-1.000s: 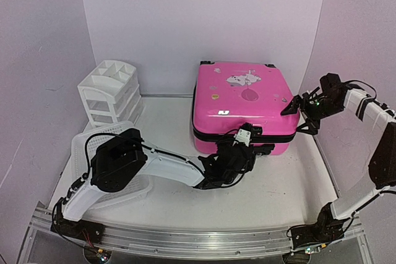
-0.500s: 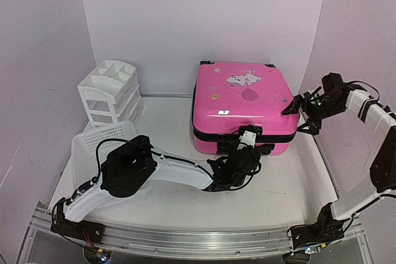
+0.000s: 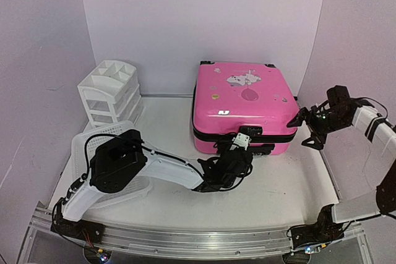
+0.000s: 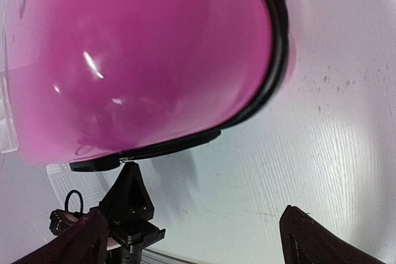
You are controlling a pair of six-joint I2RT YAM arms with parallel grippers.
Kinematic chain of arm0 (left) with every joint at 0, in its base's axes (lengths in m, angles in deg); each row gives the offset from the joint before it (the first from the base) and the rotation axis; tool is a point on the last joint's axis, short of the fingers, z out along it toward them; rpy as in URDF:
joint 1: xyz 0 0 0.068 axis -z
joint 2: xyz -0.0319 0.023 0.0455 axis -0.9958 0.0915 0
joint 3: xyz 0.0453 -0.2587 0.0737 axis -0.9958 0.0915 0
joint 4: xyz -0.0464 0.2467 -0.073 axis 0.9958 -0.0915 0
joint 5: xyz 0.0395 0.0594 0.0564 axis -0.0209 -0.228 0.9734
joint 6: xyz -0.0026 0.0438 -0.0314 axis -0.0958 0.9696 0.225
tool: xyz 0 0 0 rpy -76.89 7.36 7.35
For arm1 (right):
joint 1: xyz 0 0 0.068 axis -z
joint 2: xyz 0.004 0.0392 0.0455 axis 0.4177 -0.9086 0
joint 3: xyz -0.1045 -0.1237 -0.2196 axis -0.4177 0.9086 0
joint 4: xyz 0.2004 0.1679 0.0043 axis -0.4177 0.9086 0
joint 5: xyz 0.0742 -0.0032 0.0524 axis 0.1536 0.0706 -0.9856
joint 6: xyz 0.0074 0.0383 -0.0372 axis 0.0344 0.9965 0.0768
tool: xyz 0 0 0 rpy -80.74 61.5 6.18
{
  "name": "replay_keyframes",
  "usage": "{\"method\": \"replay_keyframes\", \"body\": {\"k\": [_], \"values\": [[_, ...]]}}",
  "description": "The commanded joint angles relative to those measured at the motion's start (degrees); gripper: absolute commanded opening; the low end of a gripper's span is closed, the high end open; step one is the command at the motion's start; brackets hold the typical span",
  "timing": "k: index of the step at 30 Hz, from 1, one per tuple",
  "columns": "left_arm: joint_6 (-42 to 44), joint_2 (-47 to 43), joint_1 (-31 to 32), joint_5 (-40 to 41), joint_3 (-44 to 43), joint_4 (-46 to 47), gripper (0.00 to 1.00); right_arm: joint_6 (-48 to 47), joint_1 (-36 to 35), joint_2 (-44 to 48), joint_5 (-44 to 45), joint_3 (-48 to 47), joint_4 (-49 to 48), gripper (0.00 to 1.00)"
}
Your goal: Open, take out, and arrange the luggage
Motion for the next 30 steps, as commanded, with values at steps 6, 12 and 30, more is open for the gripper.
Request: {"method": "replay_keyframes", "body": {"k": [6,12,30], "values": [[-6.29,-11.38,-3.75,-26.2,12.71,12.06,0.0,12.63,-0.47,9.86,-3.46,11.87,-8.99,0.9],[-8.23,-11.28,-5.04,-33.09,13.24,14.25,0.31,17.01,-6.12,9.18,-3.7,16.58,-16.28,0.89],[-4.77,-0.27,-2.59,-6.92,-4.76,0.85,0.22,18.99,-9.64,9.6,1.58,15.14,-16.81,0.87]]}}
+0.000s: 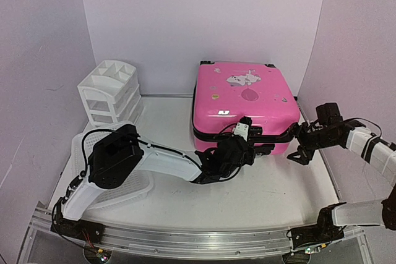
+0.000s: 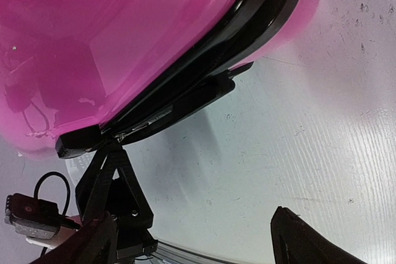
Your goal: Open, take out, and arrange the luggage
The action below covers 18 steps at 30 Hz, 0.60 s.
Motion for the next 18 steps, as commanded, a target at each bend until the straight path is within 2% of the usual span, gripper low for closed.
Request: {"method": "replay_keyframes", "body": {"k": [1,9,13,15,18], "values": [[1.77,1.88,0.1,6.31,-4.92,-3.59,0.21,1.18,-1.25,1.01,2.29,-1.62,-2.66,0.87],[2.49,2.62,0.73,7.32,-4.63,-3.85,0.29,2.16,-2.65,0.89,4.26,-1.16,-3.17,0.87],[3.22,0.92,0.93,2.69,-0.59,-1.42,0.4,1.9,-2.71,1.13,4.3,-1.09,-3.17,0.87],[5.11,1.96,0.8,2.17,-1.79,-1.07,0.45,2.05,-2.78,1.01,4.48,-1.02,-3.36,0.87],[5.93,3.08,0.81,4.22,-3.71,-1.11,0.44,2.46,-3.09,0.91,4.46,-0.92,-3.78,0.87]]}}
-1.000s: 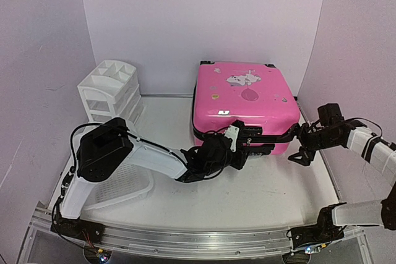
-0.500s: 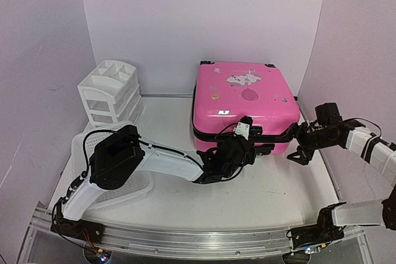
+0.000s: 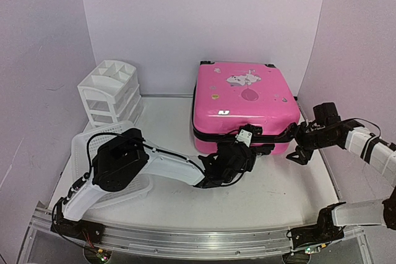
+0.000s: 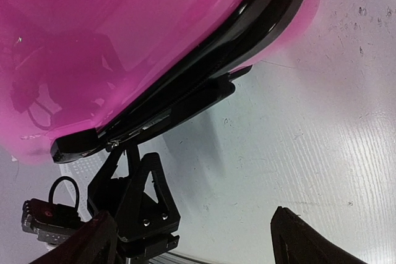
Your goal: Open, take out, and arrange the luggage
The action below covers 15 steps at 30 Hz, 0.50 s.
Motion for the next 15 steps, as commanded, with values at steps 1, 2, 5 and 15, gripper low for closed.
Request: {"method": "replay_keyframes", "body": {"k": [1,2,5,15], "values": [[3.09,1.05,-0.34,2.28,-2.97,1.85,0.43,0.96,-0.67,0.95,0.96,-0.8,-2.93,0.87],[3.24,1.41,-0.33,3.33,-3.55,1.84,0.43,1.21,-0.79,1.05,1.17,-0.64,-3.01,0.87],[2.7,1.95,-0.68,4.78,-4.32,1.82,0.41,2.17,-1.45,1.49,1.68,-0.1,-3.57,0.87],[2.45,1.54,-1.73,12.9,-6.35,1.84,0.19,8.79,-4.53,1.03,4.23,3.37,-7.28,0.82]]}}
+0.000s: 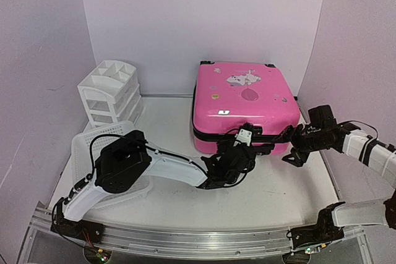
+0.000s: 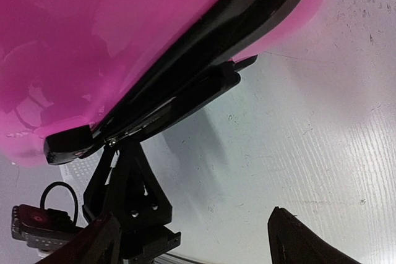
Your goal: Open, take out, and arrange the luggage
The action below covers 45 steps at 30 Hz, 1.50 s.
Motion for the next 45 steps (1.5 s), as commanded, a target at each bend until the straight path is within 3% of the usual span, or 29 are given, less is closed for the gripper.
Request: {"method": "replay_keyframes", "body": {"k": [1,11,18,25,31,36,45], "values": [[0.76,-0.52,-2.24,5.21,-3.51,1.98,0.15,6.05,-1.06,0.66,2.03,2.38,-5.28,0.81],[2.48,-3.86,-2.49,-5.09,2.44,6.3,0.02,18.26,-2.69,-4.01,2.95,4.68,-14.23,0.75],[3.09,-7.13,-3.8,-13.15,10.01,13.25,0.0,29.53,-7.12,-5.91,11.76,5.68,-17.36,0.7],[2.44,-8.38,-4.75,-18.89,13.94,15.75,0.0,34.94,-10.69,-7.68,19.47,5.15,-19.04,0.7],[3.78,-9.02,-4.73,-16.79,15.26,16.21,0.0,39.58,-13.78,-10.33,23.94,5.88,-23.27,0.62],[5.75,-11.43,-4.47,-12.41,16.32,14.89,0.0,40.45,-16.55,-15.56,25.7,4.92,-29.98,0.63],[11.5,-16.64,-3.23,-11.12,18.19,12.54,0.0,41.04,-17.65,-17.1,30.8,4.23,-29.54,0.6]]}}
